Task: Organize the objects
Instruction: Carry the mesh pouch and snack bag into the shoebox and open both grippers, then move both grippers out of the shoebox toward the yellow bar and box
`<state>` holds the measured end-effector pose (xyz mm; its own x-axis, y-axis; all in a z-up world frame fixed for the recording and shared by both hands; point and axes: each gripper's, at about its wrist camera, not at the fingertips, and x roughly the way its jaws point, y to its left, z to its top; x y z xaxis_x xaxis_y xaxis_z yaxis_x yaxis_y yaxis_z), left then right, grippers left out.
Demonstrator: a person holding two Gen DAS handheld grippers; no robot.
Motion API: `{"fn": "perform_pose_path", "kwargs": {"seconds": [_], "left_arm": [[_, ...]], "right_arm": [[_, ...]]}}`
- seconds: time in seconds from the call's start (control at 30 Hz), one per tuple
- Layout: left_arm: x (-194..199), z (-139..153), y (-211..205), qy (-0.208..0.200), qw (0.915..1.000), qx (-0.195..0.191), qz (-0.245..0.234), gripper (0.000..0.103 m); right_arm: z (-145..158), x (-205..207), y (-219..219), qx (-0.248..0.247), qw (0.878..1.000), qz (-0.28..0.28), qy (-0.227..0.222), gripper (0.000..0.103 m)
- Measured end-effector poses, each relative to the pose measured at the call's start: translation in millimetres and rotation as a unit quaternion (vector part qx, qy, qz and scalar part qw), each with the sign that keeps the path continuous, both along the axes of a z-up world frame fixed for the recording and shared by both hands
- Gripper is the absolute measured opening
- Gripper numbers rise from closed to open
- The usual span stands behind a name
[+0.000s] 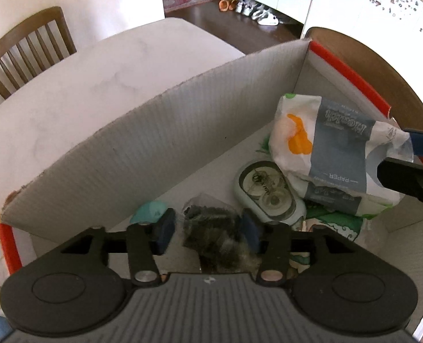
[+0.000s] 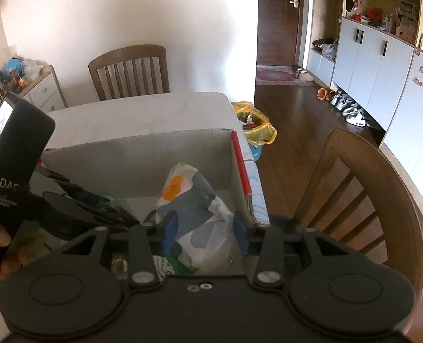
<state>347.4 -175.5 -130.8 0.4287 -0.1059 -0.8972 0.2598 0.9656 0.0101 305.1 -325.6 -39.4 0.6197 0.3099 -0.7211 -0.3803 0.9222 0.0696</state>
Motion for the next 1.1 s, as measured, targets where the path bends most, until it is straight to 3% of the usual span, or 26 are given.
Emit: {"fn": "perform_pose_path", "kwargs": {"seconds": [0.1, 0.87, 1.1], "left_arm": [[-5.1, 6.0, 4.2, -0.01, 0.9999, -0.008, 0.004, 0.067], [-86.1, 79.9, 34.1, -0.106, 0.9917, -0.071, 0.015, 0.07], [-108.2, 95.2, 60.4, -0.124, 0.9871, -0.099, 0.022, 0.075]], "right_arm": [[3.2, -2.3, -3.2, 0.005, 1.0, 0.001, -0.004, 0.045], [33.0, -37.1, 1.3, 0.039, 0.999, 0.032, -0.018, 0.064], [44.9, -55.1, 17.5, 0.047, 0.998, 0.037, -0.029, 0.08]]}}
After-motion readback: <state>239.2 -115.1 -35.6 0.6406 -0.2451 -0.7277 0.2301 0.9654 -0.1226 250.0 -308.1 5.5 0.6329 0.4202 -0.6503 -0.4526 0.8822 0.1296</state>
